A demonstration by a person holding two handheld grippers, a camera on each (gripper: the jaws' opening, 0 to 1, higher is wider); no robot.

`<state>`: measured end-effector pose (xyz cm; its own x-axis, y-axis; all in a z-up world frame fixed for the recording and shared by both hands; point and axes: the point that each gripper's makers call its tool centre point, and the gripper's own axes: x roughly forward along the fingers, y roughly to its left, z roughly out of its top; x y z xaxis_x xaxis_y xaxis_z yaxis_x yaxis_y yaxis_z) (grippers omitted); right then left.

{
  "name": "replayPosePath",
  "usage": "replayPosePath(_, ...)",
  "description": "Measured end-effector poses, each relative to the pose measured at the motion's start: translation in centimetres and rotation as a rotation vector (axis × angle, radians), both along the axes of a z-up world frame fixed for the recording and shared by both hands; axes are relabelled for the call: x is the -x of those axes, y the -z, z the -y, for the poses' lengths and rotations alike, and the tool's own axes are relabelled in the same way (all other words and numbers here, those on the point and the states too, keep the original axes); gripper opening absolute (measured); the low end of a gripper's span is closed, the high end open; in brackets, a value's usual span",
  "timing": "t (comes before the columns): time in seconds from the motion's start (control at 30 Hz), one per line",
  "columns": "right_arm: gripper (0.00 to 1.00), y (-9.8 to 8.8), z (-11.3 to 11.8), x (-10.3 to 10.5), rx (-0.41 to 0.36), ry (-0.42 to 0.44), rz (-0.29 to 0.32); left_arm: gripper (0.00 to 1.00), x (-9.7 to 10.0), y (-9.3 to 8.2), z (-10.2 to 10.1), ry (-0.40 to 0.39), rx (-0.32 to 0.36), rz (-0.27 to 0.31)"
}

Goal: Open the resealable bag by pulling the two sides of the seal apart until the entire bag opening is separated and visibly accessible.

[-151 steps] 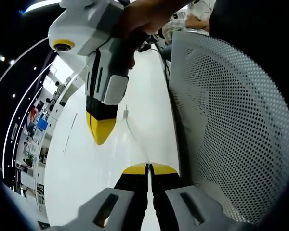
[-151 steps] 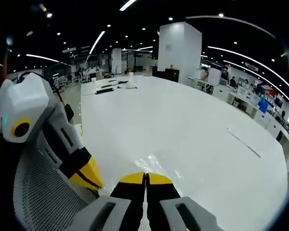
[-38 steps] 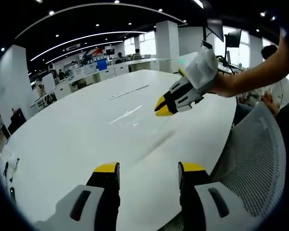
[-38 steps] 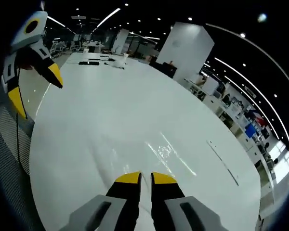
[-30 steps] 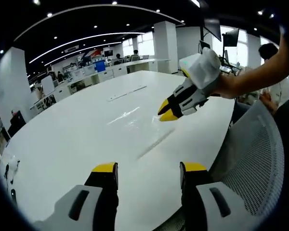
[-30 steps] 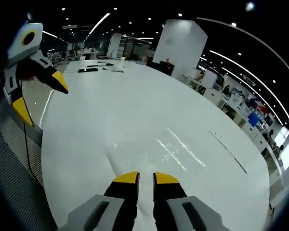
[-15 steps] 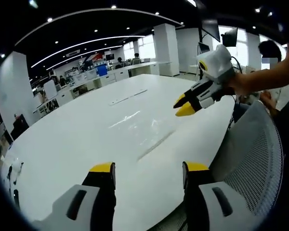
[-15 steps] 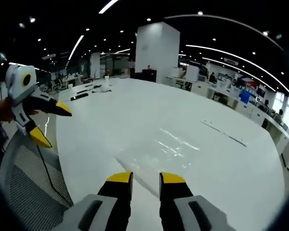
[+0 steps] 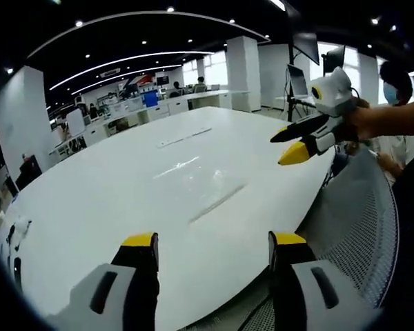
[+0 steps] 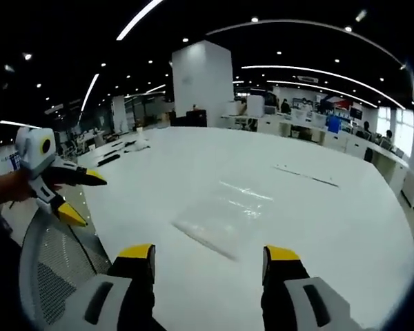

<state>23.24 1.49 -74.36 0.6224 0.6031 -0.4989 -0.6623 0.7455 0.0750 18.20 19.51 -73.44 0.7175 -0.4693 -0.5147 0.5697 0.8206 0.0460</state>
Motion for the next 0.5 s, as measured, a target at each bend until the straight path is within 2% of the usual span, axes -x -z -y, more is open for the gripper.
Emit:
replayPosePath(0.23, 0.70, 0.0, 0.6, 1.5, -0.015, 0.041, -0.011, 0.93, -0.1, 0.4, -0.5, -0.046, -0.016, -0.006)
replayPosePath(0.4, 0.73, -0.2, 1.2, 2.1, -0.032, 0.063, -0.011, 0.98, -0.3, 0.1, -0.2, -0.047, 0.020, -0.003)
replayPosePath(0.5, 0.79, 0.1, 1.4, 2.2, -0.035, 0.096, -0.033, 0.96, -0.2, 0.6, -0.2, -0.039, 0.032, -0.029)
